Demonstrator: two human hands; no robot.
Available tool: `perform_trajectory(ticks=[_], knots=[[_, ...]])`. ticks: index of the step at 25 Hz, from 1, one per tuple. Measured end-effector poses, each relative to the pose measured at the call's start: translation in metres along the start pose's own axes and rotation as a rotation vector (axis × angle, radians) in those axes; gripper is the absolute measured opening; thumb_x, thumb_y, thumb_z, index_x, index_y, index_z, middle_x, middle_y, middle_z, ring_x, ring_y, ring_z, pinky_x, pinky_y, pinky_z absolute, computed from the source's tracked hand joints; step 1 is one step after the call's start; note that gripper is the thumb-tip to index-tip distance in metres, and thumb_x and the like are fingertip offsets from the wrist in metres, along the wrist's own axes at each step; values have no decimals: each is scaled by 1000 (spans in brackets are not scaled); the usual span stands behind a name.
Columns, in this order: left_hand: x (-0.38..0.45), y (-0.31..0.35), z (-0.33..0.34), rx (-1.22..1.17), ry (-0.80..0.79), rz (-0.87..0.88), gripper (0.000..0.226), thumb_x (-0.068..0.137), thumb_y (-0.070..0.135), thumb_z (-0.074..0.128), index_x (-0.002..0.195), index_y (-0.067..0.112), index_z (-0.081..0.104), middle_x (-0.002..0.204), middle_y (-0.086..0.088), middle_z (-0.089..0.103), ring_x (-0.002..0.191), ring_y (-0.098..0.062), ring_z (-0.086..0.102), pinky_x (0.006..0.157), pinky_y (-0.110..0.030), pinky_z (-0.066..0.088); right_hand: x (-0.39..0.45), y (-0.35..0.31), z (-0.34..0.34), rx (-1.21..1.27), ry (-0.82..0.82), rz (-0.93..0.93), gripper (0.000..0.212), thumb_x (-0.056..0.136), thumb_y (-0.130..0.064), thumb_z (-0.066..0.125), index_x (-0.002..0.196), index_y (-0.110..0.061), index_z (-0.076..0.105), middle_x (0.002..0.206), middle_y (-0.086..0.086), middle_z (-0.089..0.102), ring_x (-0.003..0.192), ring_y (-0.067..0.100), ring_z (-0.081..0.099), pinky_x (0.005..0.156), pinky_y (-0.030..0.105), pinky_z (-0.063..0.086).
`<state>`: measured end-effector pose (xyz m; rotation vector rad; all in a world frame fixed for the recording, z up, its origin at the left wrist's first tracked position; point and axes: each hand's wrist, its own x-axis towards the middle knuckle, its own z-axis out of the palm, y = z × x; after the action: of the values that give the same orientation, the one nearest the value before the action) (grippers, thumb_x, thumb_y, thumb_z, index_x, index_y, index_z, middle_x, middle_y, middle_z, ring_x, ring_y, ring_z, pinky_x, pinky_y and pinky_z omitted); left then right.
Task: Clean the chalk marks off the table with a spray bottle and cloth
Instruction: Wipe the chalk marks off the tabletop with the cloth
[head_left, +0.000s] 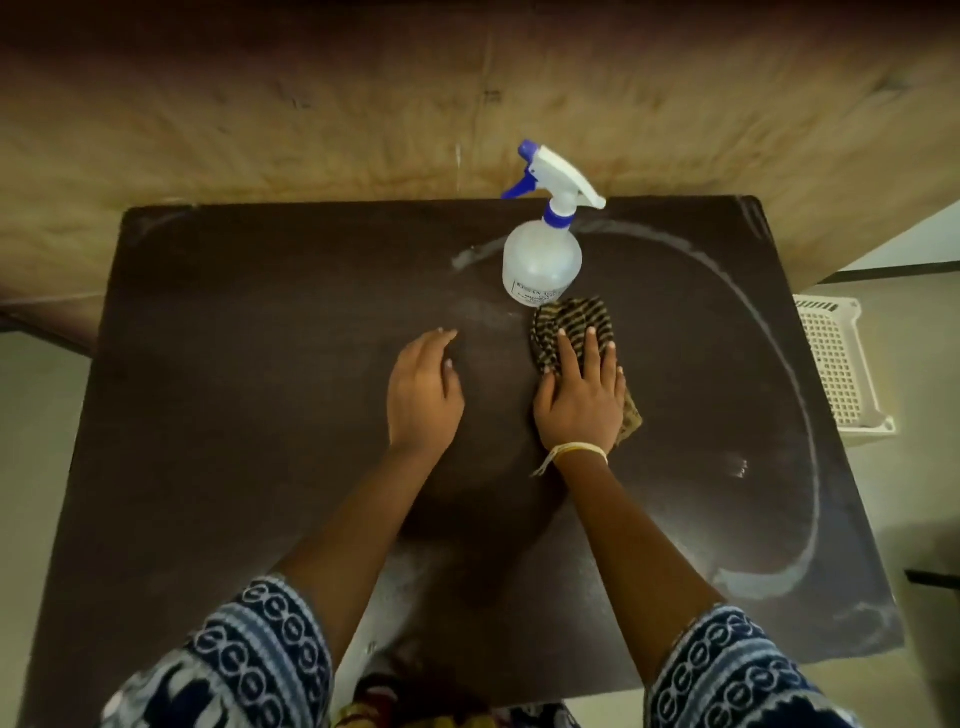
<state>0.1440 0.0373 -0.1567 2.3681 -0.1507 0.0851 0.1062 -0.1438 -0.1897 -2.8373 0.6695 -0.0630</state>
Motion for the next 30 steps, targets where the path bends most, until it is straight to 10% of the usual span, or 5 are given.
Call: perform_trajectory(ticks=[8, 30], knots=[[148, 105, 20, -387, -298, 3, 40, 81, 31, 74, 115, 13, 64, 116, -1, 66, 110, -16, 57, 93, -33, 46, 1, -1, 1, 4, 39, 2, 54, 90, -40, 43, 143, -29, 42, 153, 7, 36, 145, 31, 25, 117, 46, 22], [136, -50, -116, -399, 142, -169, 35, 84, 21, 71, 115, 7, 62, 117, -5, 67, 113, -18, 61, 97, -30, 49, 0, -5, -2, 5, 56, -15, 58, 90, -44, 31, 144, -25, 41, 153, 10, 37, 143, 33, 27, 115, 51, 24]])
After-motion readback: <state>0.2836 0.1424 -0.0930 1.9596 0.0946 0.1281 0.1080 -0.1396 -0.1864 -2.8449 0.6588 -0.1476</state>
